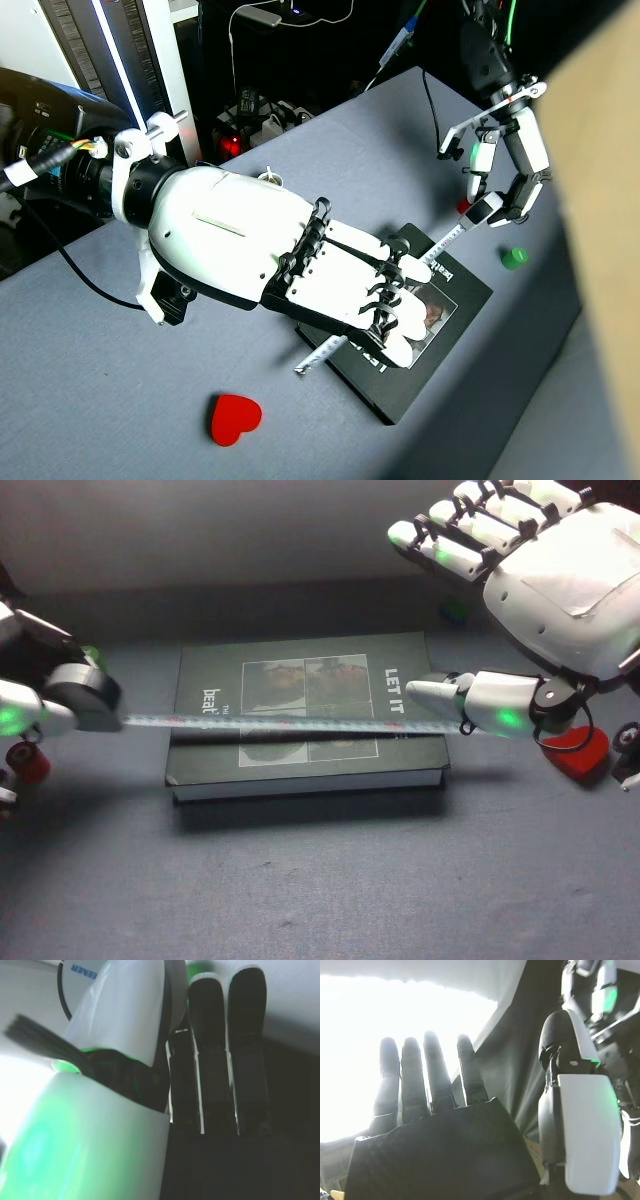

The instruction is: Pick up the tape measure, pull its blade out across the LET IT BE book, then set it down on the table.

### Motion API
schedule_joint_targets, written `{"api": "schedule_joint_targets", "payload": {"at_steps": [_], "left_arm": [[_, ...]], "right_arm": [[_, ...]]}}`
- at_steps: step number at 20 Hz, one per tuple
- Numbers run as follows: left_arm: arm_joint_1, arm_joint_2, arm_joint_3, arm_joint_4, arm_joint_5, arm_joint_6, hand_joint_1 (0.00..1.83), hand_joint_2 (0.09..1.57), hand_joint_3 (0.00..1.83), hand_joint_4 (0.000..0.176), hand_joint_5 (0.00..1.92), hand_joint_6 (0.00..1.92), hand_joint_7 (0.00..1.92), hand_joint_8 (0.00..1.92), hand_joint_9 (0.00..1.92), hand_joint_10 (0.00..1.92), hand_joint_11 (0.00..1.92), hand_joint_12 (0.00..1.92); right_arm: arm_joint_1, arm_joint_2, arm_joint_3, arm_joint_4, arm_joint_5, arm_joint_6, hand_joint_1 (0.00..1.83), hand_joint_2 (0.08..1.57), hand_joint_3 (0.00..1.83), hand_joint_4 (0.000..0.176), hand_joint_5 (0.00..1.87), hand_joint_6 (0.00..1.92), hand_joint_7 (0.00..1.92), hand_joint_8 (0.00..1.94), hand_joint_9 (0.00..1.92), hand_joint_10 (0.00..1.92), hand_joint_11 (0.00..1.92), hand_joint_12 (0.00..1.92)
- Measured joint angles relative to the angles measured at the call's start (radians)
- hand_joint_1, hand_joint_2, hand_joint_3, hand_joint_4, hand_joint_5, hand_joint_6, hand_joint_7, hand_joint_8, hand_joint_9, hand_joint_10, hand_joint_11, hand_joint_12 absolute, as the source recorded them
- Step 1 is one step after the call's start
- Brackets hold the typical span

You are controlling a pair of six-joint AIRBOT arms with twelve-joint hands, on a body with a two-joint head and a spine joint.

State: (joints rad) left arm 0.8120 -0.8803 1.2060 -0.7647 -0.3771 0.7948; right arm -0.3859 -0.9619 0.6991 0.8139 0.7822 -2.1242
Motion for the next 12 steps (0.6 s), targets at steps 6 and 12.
{"api": "schedule_joint_targets", "payload": {"at_steps": [6,12], "left_arm": [[-0.09,0.042,-0.118,-0.172,0.009,0.201,1.37,1.12,0.0,0.0,0.93,0.94,0.96,0.99,0.9,1.32,0.84,1.26],[-0.122,0.113,-0.199,-0.287,-0.031,0.297,1.37,1.12,0.0,0.0,0.93,0.93,0.95,0.99,0.91,1.32,0.84,1.26]], "right_arm": [[0.021,0.006,0.002,0.026,-0.048,-0.025,0.21,1.09,0.0,0.098,0.08,0.0,0.17,0.0,0.1,0.0,0.0,0.51],[0.121,0.028,0.027,0.191,-0.176,-0.078,0.21,1.09,0.0,0.096,0.08,0.0,0.17,0.0,0.1,0.0,0.0,0.51]]}}
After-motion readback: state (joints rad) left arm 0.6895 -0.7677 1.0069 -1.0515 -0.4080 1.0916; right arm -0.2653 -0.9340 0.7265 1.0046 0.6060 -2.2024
